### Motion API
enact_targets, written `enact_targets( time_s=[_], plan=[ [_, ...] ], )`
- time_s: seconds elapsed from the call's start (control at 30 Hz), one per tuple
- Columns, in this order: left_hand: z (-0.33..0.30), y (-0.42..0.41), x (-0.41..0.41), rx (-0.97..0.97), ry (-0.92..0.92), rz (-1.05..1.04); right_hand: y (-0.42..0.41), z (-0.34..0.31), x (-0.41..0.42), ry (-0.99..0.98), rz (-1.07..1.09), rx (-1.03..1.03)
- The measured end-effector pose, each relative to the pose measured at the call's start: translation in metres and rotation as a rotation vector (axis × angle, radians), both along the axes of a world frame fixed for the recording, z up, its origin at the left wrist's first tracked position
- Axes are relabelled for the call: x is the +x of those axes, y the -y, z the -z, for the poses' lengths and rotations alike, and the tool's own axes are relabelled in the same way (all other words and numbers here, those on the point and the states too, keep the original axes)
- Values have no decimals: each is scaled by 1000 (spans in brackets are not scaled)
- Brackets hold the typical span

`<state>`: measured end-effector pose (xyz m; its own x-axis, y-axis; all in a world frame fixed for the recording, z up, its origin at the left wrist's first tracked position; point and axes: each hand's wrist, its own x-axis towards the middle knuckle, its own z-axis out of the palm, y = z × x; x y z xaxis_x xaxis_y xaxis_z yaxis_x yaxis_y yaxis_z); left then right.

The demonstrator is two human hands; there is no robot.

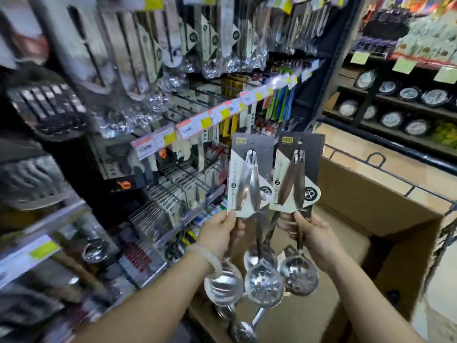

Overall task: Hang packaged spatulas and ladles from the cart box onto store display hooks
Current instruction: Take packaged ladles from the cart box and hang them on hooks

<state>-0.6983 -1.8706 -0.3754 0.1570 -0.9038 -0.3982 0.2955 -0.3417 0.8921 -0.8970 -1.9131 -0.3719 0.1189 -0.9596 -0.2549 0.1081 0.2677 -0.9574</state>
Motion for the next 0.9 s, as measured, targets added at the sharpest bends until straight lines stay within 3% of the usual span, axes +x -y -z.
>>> enact_targets(
  time_s=[0.3, 0.6, 0.9],
  plan=[
    [-63, -181, 138, -175, 43, -437, -106, -60, 180, 16, -432, -178],
    [-100, -514, 250, -230, 127, -958, -374, -83, 371, 41, -987, -207],
    [-102, -811, 276, -180, 161, -1532, -666, -76, 498, 57, -1522, -189]
  ],
)
